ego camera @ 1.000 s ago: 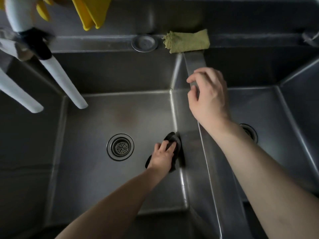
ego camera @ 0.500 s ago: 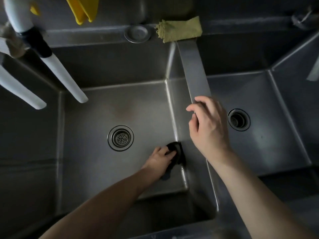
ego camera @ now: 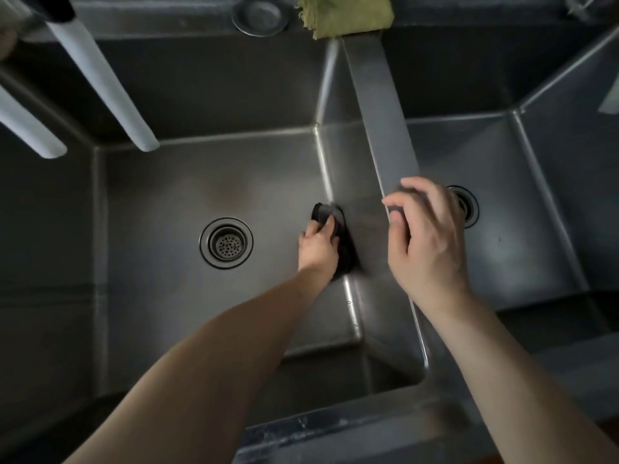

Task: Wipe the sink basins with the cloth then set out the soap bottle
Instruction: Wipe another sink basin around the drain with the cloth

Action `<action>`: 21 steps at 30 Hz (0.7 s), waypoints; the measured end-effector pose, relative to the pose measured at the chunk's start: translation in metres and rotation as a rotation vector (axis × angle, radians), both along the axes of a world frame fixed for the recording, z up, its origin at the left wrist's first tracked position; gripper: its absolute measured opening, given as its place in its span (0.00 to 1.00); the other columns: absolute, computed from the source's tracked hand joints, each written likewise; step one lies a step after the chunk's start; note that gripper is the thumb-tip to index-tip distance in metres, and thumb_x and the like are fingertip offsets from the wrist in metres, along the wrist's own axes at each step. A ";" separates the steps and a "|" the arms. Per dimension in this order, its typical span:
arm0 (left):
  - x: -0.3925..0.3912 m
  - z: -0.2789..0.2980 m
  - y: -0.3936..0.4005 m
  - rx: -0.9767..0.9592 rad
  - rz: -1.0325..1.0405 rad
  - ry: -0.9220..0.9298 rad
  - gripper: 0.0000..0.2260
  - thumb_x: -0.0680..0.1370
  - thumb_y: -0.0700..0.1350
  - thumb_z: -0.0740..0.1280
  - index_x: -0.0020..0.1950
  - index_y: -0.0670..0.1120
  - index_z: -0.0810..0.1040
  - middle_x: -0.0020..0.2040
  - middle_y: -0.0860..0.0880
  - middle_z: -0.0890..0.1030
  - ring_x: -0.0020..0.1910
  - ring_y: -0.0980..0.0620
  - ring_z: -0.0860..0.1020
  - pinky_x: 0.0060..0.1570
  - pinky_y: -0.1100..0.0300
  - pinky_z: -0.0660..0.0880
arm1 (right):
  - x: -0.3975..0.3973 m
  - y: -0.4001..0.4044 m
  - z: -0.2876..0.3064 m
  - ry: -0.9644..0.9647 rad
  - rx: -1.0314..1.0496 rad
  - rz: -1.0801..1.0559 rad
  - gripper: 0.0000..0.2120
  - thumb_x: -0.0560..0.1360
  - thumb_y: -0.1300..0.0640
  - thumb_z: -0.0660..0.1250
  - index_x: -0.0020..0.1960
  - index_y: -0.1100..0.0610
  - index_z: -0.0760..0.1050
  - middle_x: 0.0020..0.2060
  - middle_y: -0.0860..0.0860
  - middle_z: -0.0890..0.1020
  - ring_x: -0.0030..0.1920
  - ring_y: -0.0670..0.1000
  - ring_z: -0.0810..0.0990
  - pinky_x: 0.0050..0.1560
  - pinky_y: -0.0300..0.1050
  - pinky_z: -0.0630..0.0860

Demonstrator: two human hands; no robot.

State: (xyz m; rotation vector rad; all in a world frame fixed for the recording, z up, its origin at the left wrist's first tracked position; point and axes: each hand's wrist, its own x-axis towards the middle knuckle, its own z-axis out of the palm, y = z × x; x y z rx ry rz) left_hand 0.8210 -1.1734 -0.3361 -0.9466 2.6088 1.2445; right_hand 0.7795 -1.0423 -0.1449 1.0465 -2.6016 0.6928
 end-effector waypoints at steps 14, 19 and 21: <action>0.019 0.044 -0.013 0.641 0.506 0.048 0.19 0.79 0.49 0.66 0.70 0.55 0.76 0.55 0.44 0.84 0.55 0.43 0.83 0.62 0.49 0.77 | -0.001 -0.004 -0.001 0.020 0.007 0.022 0.07 0.78 0.66 0.65 0.54 0.62 0.80 0.56 0.58 0.79 0.58 0.61 0.78 0.63 0.56 0.74; -0.038 0.064 0.002 0.837 0.635 0.108 0.21 0.80 0.60 0.59 0.71 0.55 0.70 0.65 0.40 0.77 0.62 0.38 0.77 0.66 0.39 0.72 | -0.003 -0.003 -0.001 0.016 0.008 0.023 0.08 0.78 0.66 0.65 0.54 0.61 0.80 0.57 0.57 0.79 0.58 0.60 0.78 0.63 0.54 0.73; -0.037 0.062 0.018 0.707 0.557 0.044 0.20 0.83 0.57 0.55 0.74 0.52 0.65 0.70 0.40 0.69 0.68 0.38 0.70 0.71 0.39 0.64 | -0.002 -0.004 -0.001 0.014 0.004 0.027 0.09 0.77 0.66 0.64 0.54 0.60 0.80 0.56 0.56 0.79 0.58 0.60 0.78 0.63 0.54 0.72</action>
